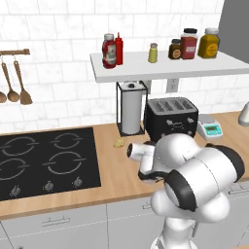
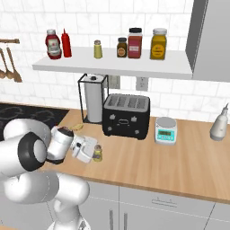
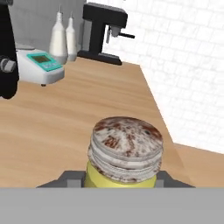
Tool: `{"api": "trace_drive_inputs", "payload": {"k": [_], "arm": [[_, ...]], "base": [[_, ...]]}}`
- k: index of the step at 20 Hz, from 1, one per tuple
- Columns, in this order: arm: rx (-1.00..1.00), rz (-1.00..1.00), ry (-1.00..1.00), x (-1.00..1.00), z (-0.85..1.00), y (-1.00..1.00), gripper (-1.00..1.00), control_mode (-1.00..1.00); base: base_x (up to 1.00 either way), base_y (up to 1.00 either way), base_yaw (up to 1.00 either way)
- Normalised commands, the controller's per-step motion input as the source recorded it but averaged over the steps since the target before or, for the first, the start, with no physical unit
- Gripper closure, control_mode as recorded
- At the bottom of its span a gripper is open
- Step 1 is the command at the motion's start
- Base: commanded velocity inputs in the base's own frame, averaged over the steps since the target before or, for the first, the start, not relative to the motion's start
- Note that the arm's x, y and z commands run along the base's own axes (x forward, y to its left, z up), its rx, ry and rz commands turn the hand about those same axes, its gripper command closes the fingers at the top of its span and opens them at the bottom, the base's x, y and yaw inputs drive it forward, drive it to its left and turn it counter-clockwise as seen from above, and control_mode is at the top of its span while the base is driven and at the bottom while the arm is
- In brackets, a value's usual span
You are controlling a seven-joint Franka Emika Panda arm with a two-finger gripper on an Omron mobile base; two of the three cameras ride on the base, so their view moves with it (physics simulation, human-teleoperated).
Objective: Put the shaker and condiment bottle from the counter next to their counterparts in the cabinet.
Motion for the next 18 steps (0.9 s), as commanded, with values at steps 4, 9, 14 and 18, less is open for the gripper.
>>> {"api": "trace_drive_inputs", "payload": {"k": [4, 9, 14, 18], "arm": [[-0.05, 0.14, 0.00, 0.00, 0.86, 0.14, 1.00, -1.00], [-0.03, 0.19, 0.00, 0.00, 0.84, 0.07, 1.00, -1.00], [-0.04, 0.27, 0.00, 0.00, 0.76, 0.07, 1.00, -1.00], [-0.01, 0.35, 0.04, 0.00, 0.52, 0.13, 1.00, -1.00]], "base": [[0.00, 0.00, 0.00], [0.00, 0.00, 0.00], [0.00, 0.00, 0.00], [0.00, 0.00, 0.00]]}}
